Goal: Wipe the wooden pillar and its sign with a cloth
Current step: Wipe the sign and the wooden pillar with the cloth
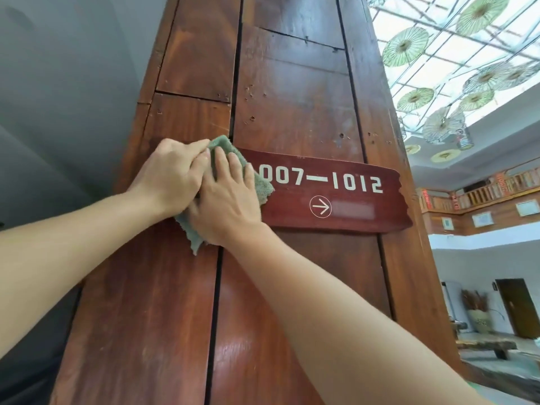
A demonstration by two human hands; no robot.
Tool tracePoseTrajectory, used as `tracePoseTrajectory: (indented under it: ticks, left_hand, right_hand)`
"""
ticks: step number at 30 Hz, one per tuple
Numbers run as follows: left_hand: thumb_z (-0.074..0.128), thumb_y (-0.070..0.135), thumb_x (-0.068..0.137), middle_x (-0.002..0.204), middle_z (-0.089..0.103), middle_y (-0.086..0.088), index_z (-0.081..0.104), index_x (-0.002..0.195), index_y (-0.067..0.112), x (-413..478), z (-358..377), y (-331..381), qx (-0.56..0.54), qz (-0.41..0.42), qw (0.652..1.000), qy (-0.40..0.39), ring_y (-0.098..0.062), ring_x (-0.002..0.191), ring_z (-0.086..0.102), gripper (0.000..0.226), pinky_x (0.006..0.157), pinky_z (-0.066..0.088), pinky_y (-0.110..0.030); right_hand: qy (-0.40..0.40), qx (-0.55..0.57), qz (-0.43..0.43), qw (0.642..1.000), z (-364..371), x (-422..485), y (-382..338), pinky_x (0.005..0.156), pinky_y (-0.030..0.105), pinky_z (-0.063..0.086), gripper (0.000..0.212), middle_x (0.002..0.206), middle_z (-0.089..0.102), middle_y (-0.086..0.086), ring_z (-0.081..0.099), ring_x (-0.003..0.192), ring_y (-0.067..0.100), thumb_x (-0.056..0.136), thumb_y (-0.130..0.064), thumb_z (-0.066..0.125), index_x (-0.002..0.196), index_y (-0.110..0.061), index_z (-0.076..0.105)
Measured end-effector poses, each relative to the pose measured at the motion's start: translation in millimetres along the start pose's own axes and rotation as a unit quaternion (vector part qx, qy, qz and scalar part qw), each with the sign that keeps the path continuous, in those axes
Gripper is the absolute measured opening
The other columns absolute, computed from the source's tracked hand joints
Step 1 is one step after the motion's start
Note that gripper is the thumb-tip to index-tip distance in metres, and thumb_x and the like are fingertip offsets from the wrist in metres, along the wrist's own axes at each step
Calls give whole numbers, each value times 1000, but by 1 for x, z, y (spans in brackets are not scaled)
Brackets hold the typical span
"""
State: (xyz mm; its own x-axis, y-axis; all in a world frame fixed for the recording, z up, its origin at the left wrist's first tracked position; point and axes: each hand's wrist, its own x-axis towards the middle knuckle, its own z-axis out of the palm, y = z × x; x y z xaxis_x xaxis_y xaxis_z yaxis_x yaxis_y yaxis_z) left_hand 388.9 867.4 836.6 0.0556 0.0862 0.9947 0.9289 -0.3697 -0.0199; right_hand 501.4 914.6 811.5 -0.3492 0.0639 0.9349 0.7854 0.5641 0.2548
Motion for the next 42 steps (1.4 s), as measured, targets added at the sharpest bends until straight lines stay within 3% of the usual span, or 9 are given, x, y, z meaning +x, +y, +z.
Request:
tracePoseTrajectory:
  ticks: [5,9,21,26,30,34,37,39,42]
  left_hand:
    - [25,41,101,153,49,-10,44,149,17,-27,21,-8,-51,-18,986,156,-21,143,40,57,113,24,-25]
    - [18,46,103,155,46,-15,40,151,13,-27,34,-8,62,10,987,151,-30,146,35,63,119,27,-47]
    - [9,74,88,168,8,-18,11,159,26,-21,39,-12,310,-20,950,27,-39,154,3,85,124,6,-54]
    - [9,68,92,169,9,-16,8,159,23,-25,37,-15,280,-17,959,36,-37,155,3,81,124,6,-52]
    - [10,65,93,168,13,-19,16,159,19,-25,36,-15,291,-7,956,36,-39,154,7,80,123,9,-54]
    - [15,66,91,167,16,-20,19,158,18,-25,39,-11,298,-14,953,41,-41,153,10,82,123,11,-54]
    - [17,65,92,167,17,-20,19,158,18,-25,39,-12,301,-14,952,43,-40,153,10,81,123,11,-54]
    - [17,67,92,166,17,-19,19,157,19,-24,40,-15,304,-12,951,47,-40,153,10,81,122,11,-55]
    - [17,70,92,166,21,-19,21,157,22,-22,40,-22,298,-14,953,54,-40,152,13,80,121,13,-55]
  right_hand:
    - [22,-34,-46,998,16,3,6,124,57,-8,86,171,-5,21,-14,155,40,95,-63,34,163,-25,-2]
    - [53,-54,-70,995,14,0,39,124,58,-2,74,172,5,15,-7,156,40,93,-70,21,161,-40,15]
    - [43,-23,378,925,-35,-21,187,120,66,-10,78,171,-14,13,-17,150,55,90,-76,12,160,-45,-5]
    - [87,-69,22,994,15,-45,73,116,75,2,68,172,15,1,-1,152,55,96,-68,20,159,-44,19]
    - [12,-150,-221,964,-15,-61,155,124,63,3,54,171,12,-12,-3,157,40,103,-59,22,156,-53,18]
    - [17,-144,121,982,-46,-61,249,121,68,2,61,170,-12,-14,-14,155,40,97,-55,5,150,-49,33]
    - [96,7,419,903,-39,-52,223,120,67,-5,64,173,-5,2,-9,151,54,98,-61,10,160,-48,5]
    - [99,-13,351,931,-19,-53,184,119,69,-5,68,173,0,1,-7,151,56,95,-65,10,160,-47,5]
    - [76,-91,11,993,0,-90,159,121,69,3,63,171,14,-4,-1,153,51,98,-68,17,158,-51,15]
